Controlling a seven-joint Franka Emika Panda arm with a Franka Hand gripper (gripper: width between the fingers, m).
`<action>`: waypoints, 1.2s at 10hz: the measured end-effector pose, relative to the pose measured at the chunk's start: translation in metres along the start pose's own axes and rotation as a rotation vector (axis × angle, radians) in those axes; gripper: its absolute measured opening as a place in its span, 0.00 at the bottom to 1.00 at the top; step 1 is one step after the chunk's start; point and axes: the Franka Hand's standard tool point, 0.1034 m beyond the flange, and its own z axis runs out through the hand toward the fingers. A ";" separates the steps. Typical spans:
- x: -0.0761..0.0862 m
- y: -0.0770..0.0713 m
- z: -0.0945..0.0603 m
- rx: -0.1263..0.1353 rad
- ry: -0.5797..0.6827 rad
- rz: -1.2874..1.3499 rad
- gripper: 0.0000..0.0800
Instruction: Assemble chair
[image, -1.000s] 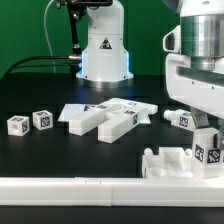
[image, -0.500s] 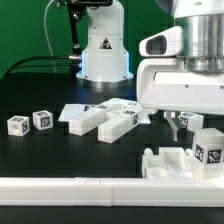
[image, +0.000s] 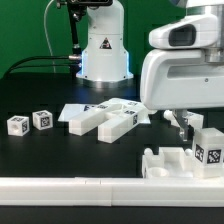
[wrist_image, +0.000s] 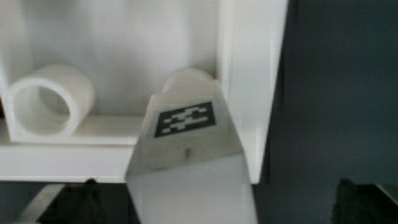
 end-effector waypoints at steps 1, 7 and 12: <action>0.001 0.001 -0.001 -0.003 0.006 0.032 0.75; 0.002 0.006 0.000 -0.006 0.011 0.451 0.36; -0.001 0.007 -0.001 0.016 -0.007 1.208 0.36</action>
Offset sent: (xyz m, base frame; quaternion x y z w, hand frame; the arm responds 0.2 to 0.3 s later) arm 0.0000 0.0000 0.0000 0.0000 0.0000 0.1938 0.9810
